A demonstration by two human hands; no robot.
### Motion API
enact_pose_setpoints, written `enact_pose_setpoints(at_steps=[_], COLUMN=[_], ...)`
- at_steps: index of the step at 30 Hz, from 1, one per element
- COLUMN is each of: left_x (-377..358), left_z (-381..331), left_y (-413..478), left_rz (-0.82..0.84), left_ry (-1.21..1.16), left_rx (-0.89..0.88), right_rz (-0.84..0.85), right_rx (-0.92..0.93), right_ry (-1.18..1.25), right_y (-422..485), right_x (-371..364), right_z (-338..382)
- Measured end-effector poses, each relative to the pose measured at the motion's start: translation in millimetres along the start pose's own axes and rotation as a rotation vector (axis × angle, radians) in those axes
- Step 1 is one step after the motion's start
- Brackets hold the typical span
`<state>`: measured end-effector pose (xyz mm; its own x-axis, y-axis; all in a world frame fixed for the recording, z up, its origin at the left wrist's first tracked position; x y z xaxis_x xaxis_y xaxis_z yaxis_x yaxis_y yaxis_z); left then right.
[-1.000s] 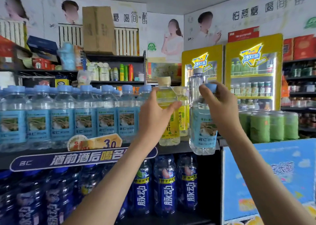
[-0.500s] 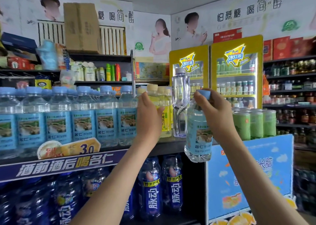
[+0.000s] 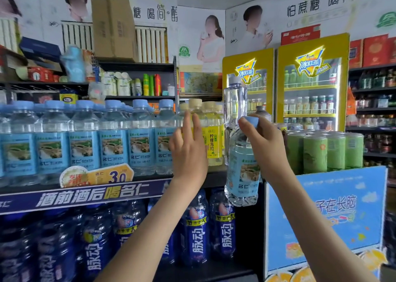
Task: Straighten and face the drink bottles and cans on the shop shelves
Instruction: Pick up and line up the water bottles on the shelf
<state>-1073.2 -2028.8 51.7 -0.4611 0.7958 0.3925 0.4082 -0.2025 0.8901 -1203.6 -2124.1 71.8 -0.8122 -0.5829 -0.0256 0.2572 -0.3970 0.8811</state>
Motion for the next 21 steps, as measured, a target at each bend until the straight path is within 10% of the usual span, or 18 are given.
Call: enact_pose_setpoints(at_steps=[21], left_x=[4.9], left_z=[38.6], left_y=[-1.1], left_rz=[-0.101], left_ry=[0.380], left_rx=[-0.233], right_rz=[0.085], right_rx=[-0.172], right_ry=[0.181], right_y=[-15.7], right_x=[-11.2], right_z=[-8.4])
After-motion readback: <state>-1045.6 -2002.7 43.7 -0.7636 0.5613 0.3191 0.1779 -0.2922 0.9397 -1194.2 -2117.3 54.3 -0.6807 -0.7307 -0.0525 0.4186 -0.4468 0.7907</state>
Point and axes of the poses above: each hand's wrist, its own y-axis towards the middle knuckle, its own x-axis out of the back of the hand, z = x × y, the point moved 5 cm from there along y, towards the middle knuckle, and after that the axes turned 8 degrees about x, right-handed, at the moved point
